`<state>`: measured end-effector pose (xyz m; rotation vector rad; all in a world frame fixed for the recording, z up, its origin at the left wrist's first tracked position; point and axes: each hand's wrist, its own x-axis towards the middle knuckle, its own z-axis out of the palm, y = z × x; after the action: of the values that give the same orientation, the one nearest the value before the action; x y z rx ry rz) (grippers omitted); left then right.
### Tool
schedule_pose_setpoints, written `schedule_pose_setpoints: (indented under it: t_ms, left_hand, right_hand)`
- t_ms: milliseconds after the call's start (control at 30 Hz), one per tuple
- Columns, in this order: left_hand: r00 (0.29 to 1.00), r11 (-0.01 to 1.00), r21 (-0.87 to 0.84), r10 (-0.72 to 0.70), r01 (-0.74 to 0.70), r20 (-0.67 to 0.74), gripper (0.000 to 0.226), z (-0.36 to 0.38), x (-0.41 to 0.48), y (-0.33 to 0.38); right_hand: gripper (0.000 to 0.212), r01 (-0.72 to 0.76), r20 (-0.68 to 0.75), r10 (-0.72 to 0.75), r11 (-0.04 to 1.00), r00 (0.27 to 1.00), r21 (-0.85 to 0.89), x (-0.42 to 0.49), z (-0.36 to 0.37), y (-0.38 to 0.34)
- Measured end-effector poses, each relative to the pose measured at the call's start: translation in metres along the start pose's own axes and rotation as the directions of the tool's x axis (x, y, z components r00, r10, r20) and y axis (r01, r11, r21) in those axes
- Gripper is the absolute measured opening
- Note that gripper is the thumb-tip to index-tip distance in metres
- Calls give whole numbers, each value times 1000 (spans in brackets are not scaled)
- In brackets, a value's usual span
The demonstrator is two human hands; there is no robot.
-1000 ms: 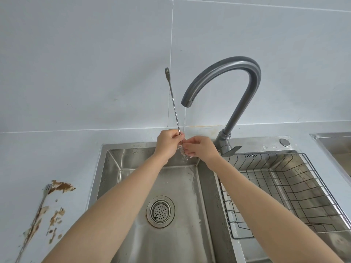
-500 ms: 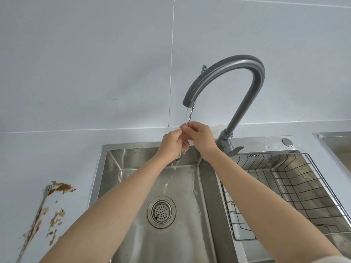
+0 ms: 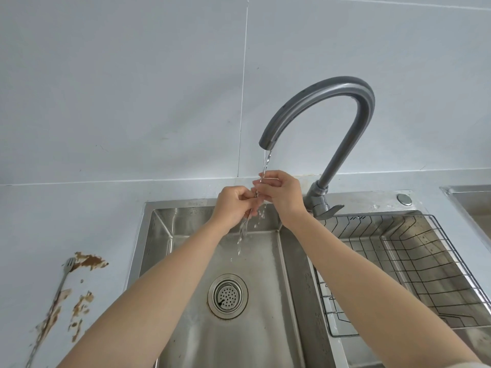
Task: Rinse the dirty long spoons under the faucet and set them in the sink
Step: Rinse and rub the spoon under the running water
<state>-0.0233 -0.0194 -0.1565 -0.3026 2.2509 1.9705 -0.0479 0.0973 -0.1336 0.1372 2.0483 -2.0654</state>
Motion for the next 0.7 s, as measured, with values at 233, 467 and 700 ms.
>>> schedule_pose_setpoints:
  t_ms: [233, 467, 700]
  left_hand:
    - [999, 1000, 20, -5, 4, 44, 25, 5, -4, 0]
    - [997, 996, 87, 6, -13, 80, 24, 14, -1, 4]
    - [996, 999, 53, -6, 2, 92, 29, 6, -7, -8]
  right_hand:
    - [16, 2, -12, -2, 1000, 1000, 7, 0, -2, -3]
    - [14, 32, -29, -31, 999, 999, 30, 2, -6, -6]
    - [10, -29, 5, 29, 1000, 1000, 7, -4, 2, -7]
